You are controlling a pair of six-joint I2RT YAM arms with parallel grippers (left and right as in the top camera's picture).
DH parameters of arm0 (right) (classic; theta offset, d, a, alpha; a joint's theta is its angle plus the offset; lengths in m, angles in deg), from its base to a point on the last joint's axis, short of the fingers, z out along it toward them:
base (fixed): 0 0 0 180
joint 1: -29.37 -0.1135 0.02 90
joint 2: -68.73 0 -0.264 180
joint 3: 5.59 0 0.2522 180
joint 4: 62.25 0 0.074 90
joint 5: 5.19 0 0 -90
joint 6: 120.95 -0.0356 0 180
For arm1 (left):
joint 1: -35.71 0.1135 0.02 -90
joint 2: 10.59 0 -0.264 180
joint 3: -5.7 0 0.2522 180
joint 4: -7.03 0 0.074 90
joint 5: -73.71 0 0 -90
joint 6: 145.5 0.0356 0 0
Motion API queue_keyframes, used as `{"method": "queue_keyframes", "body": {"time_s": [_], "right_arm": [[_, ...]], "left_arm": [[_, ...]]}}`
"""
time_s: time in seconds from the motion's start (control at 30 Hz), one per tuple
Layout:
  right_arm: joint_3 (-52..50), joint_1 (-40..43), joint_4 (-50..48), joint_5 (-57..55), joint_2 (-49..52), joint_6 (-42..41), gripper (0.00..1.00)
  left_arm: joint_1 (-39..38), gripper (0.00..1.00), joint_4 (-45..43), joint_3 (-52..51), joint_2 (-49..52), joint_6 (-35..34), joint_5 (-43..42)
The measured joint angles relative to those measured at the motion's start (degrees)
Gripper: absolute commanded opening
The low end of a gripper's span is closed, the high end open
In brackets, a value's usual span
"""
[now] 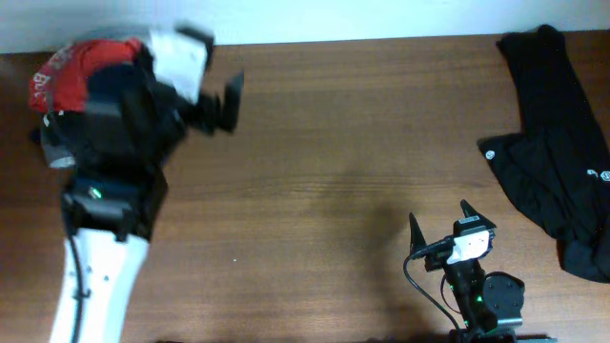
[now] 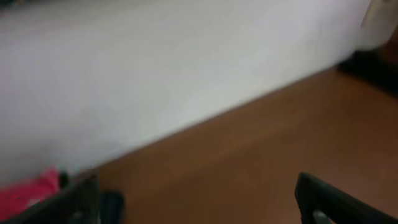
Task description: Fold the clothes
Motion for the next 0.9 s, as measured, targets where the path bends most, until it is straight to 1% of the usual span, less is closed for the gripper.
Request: {"method": "queue_keyframes", "body": {"time_s": [0.13, 0.23, 0.43, 0.53, 0.67, 0.9], "right_arm": [[0.0, 0.0, 0.0, 0.0, 0.02, -0.02, 0.99], [0.0, 0.0, 0.0, 0.0, 0.02, -0.02, 0.99], [0.0, 0.0, 0.0, 0.0, 0.02, -0.02, 0.99], [0.0, 0.0, -0.02, 0.0, 0.02, 0.0, 0.99], [0.0, 0.0, 0.0, 0.0, 0.02, 0.0, 0.99], [0.0, 0.0, 0.0, 0.0, 0.02, 0.02, 0.98]], "left_arm": [[1.46, 0.99, -7.78, -18.82, -8.66, -0.02, 0.42], [3.04, 0.99, -13.2, -31.26, -17.97, 0.0, 0.26], [7.5, 0.99, -21.73, -50.53, -36.89, -0.85, -0.24], [9.99, 0.99, -24.7, -58.18, -43.15, -1.92, -0.76], [12.26, 0.99, -25.59, -65.85, -49.88, -2.89, -1.53], [12.5, 0.99, -25.81, -72.94, -58.42, -3.52, -1.62]]}}
